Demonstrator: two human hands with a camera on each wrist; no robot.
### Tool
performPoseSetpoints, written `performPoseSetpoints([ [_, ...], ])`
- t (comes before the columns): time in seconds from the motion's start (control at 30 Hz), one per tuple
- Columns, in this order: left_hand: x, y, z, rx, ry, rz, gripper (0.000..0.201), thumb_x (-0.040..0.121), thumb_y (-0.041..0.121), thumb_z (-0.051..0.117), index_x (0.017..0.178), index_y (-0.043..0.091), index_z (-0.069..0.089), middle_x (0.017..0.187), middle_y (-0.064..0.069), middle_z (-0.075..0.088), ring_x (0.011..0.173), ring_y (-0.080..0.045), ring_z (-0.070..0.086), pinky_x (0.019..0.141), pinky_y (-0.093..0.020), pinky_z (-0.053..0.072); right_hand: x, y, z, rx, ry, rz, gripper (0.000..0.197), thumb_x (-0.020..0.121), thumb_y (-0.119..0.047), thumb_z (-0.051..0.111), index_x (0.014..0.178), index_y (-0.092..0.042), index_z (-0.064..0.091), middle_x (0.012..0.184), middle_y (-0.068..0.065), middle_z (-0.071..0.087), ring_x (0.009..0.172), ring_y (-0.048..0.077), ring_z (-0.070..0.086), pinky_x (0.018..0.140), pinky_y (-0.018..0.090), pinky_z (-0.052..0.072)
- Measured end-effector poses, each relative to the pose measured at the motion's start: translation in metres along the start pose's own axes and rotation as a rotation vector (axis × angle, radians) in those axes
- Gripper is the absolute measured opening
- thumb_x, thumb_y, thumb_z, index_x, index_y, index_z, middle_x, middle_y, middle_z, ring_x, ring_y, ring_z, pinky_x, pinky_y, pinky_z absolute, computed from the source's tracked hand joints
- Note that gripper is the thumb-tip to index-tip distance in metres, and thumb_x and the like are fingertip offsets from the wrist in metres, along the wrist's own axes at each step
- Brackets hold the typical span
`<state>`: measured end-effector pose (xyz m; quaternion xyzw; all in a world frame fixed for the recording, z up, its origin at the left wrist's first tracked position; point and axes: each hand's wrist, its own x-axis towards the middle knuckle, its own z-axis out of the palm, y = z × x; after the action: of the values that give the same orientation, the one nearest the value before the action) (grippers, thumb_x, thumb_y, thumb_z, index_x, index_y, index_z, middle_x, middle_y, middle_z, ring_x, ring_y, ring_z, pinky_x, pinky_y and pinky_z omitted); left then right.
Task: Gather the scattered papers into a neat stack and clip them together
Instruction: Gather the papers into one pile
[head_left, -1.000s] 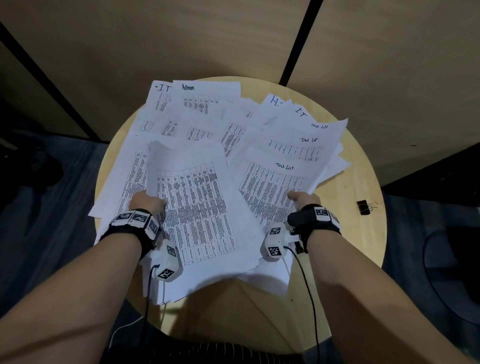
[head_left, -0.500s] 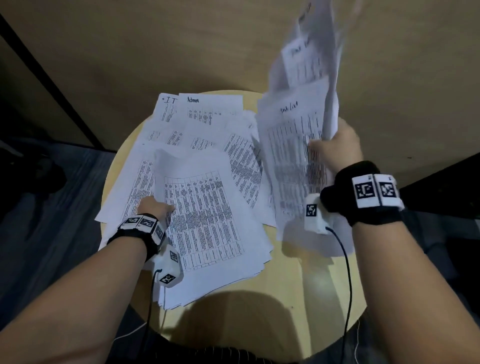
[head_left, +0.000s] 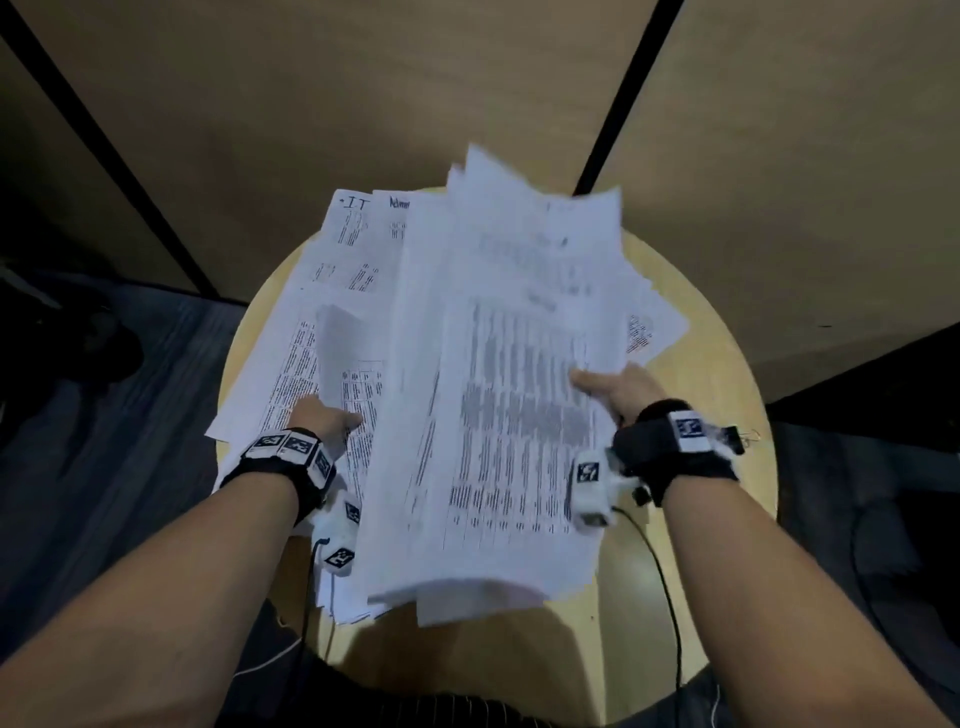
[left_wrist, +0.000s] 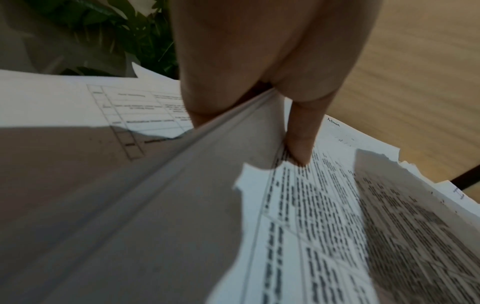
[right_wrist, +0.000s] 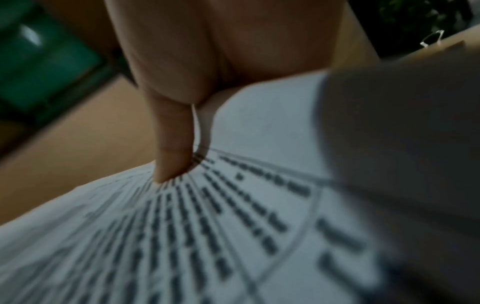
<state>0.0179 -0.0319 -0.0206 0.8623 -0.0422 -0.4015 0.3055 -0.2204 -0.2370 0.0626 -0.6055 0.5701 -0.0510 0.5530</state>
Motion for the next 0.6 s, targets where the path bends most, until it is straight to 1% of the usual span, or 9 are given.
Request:
performPoseSetpoints([
  [0.07,-0.001,-0.003,-0.001,-0.019,-0.014,0.0,0.016,0.082,0.009,0.066,0.088,-0.003,0.056,0.07,-0.011,0.055,0.058,-0.022,0.051,0.041,-0.021,0.039,0.001,0.02,0.016,-0.125,0.0,0.096,0.046,0.083,-0.029,0.071,0.119,-0.006,0.057,0.1,0.004,0.07,0.091,0.015,0.065,0.076,0.021,0.044],
  [0.13,0.003,-0.006,-0.002,-0.026,-0.026,-0.003,0.023,0.085,0.012,0.064,0.101,-0.004,0.06,0.089,-0.015,0.061,0.079,-0.03,0.061,0.064,-0.026,0.044,0.0,0.036,0.033,0.016,-0.04,0.168,0.059,0.086,-0.012,0.066,0.138,-0.005,0.039,0.118,0.004,0.053,0.113,0.029,0.054,0.086,0.028,0.044],
  [0.2,0.001,-0.003,-0.005,-0.104,-0.034,-0.024,0.039,0.09,0.019,0.059,0.12,-0.005,0.055,0.117,-0.02,0.061,0.109,-0.035,0.057,0.081,-0.029,0.041,0.009,0.049,0.047,0.056,0.024,0.152,0.049,0.086,0.004,0.061,0.132,-0.003,0.044,0.128,0.009,0.055,0.107,0.032,0.057,0.085,0.032,0.048],
  [0.3,-0.003,0.0,-0.005,-0.201,-0.035,-0.06,0.067,0.092,0.048,0.046,0.137,-0.001,0.041,0.142,-0.015,0.044,0.131,-0.032,0.042,0.105,-0.036,0.032,0.017,0.055,0.065,-0.094,0.218,0.092,0.04,0.092,-0.001,0.049,0.132,-0.005,0.048,0.133,0.015,0.054,0.115,0.03,0.055,0.084,0.023,0.041],
  [0.37,-0.005,0.001,-0.002,-0.362,-0.09,-0.071,0.071,0.089,0.051,0.048,0.141,0.003,0.037,0.141,-0.002,0.042,0.135,-0.026,0.037,0.11,-0.036,0.026,0.013,0.054,0.08,-0.14,0.158,0.066,0.042,0.097,-0.008,0.041,0.139,-0.007,0.042,0.141,0.012,0.048,0.125,0.028,0.049,0.093,0.025,0.038],
  [0.43,-0.002,-0.003,0.0,-0.479,-0.165,-0.099,0.081,0.086,0.036,0.061,0.147,0.002,0.02,0.149,-0.007,0.037,0.138,-0.023,0.033,0.11,-0.037,0.025,0.014,0.058,0.093,-0.2,0.029,0.05,0.043,0.098,-0.01,0.037,0.14,-0.008,0.041,0.141,0.009,0.047,0.126,0.029,0.048,0.092,0.024,0.037],
  [0.5,-0.002,-0.007,-0.001,-0.387,-0.164,-0.119,0.095,0.081,0.02,0.071,0.148,-0.003,0.008,0.151,-0.016,0.031,0.14,-0.03,0.029,0.112,-0.045,0.025,0.016,0.058,0.097,-0.19,0.063,0.05,0.039,0.098,-0.006,0.034,0.134,-0.001,0.046,0.136,0.016,0.053,0.121,0.033,0.052,0.09,0.027,0.041],
  [0.57,-0.001,-0.006,-0.004,-0.215,-0.137,-0.124,0.093,0.079,0.013,0.072,0.147,-0.003,0.011,0.151,-0.021,0.028,0.138,-0.037,0.03,0.111,-0.049,0.028,0.02,0.058,0.095,-0.153,0.132,0.075,0.04,0.098,-0.003,0.032,0.136,0.0,0.045,0.138,0.015,0.052,0.121,0.033,0.052,0.09,0.027,0.043],
  [0.6,0.002,-0.007,-0.006,-0.163,-0.131,-0.118,0.09,0.078,0.013,0.072,0.147,-0.002,0.015,0.15,-0.021,0.029,0.137,-0.039,0.031,0.11,-0.049,0.03,0.02,0.057,0.097,-0.146,0.078,0.079,0.042,0.099,-0.004,0.032,0.14,-0.005,0.042,0.14,0.012,0.05,0.122,0.032,0.053,0.084,0.023,0.044],
])
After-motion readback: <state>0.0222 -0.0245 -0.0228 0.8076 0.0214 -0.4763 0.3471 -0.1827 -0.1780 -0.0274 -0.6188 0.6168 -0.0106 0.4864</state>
